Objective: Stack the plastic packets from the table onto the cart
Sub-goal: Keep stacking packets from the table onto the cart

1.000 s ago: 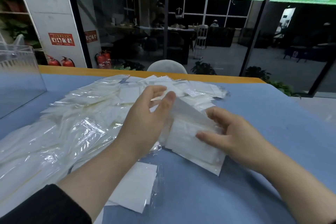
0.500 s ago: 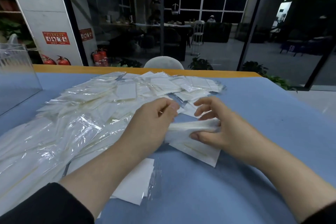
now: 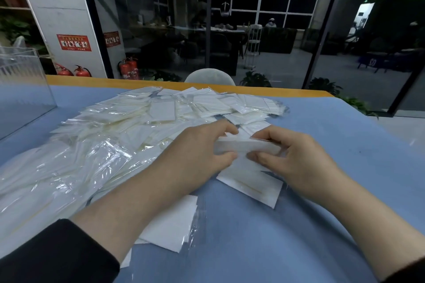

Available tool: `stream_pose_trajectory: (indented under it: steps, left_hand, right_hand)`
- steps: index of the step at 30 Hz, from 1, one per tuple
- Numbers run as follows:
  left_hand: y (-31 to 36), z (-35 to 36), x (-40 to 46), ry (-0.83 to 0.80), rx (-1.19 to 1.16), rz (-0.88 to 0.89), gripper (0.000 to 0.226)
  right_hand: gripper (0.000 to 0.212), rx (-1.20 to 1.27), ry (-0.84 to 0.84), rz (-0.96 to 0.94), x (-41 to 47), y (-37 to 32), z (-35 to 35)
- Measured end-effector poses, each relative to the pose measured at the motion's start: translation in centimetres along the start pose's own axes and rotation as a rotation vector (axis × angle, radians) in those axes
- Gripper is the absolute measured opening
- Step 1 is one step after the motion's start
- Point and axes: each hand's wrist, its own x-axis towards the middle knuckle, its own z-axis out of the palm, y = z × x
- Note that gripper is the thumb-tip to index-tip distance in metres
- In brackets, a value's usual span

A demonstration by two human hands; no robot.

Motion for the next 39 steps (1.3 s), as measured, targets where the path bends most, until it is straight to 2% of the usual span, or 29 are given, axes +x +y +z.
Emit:
stream_pose_trajectory:
  steps: [2, 3, 5, 6, 8, 11, 14, 16, 18, 23, 26, 28, 34, 39]
  left_hand:
    - [-0.1, -0.3, 0.0, -0.004, 0.039, -0.019, 0.014]
    - [-0.3, -0.4, 0.0, 0.024, 0.031, -0.014, 0.010]
    - [-0.5, -0.9, 0.1, 0.140, -0.033, -0.011, 0.011]
    - [-0.6, -1.2, 0.1, 0.209, -0.074, -0.017, 0.012]
    - [-1.0, -1.9, 0.0, 0.316, -0.119, -0.028, 0.010]
    - [-1.4, -2.7, 0.0, 0.378, -0.092, -0.036, 0.008]
    - [-1.5, -2.7, 0.1, 0.257, 0.034, -0.116, 0.010]
    - [-1.4, -2.3, 0.1, 0.115, 0.154, -0.165, 0.017]
    - [-1.2, -2.1, 0.0, 0.056, 0.175, -0.199, 0.026]
    - [-1.3, -2.5, 0.2, 0.160, 0.109, -0.229, 0.031]
    - [-1.3, -2.7, 0.3, 0.235, -0.047, -0.235, 0.037]
    - [-1.4, -2.8, 0.2, 0.245, -0.137, -0.210, 0.039]
    - [-0.5, -2.0, -0.3, 0.097, -0.201, -0.072, 0.031]
    - [0.0, -0.7, -0.8, -0.099, -0.255, -0.064, 0.034]
  right_hand:
    - [0.043, -0.005, 0.003, 0.057, 0.0, 0.0, -0.5]
    - [0.050, 0.017, 0.065, 0.108, 0.0, 0.0, -1.0]
    - [0.036, 0.005, 0.174, 0.221, 0.1, -0.3, -2.4]
    - [0.032, -0.080, 0.149, 0.270, 0.1, -0.3, -2.9]
    - [0.033, -0.270, -0.053, 0.355, 0.0, 0.1, -3.4]
    - [0.041, -0.409, -0.318, 0.415, -0.4, -0.1, -2.7]
    - [0.044, -0.493, -0.385, 0.400, -0.5, -0.4, -2.2]
    - [0.041, -0.501, -0.394, 0.397, -0.4, -0.4, -2.1]
    - [0.038, -0.480, -0.400, 0.398, -0.5, -0.5, -2.0]
    - [0.025, -0.418, -0.387, 0.318, -0.6, -0.7, -1.8]
    - [0.018, -0.273, -0.239, 0.235, -0.6, -0.5, -2.4]
    - [0.022, -0.148, -0.138, 0.158, -0.7, -0.4, -3.0]
    - [0.017, -0.074, 0.019, -0.005, -0.2, 0.3, -1.9]
    - [0.039, 0.106, 0.026, 0.033, 0.2, 1.2, -0.9]
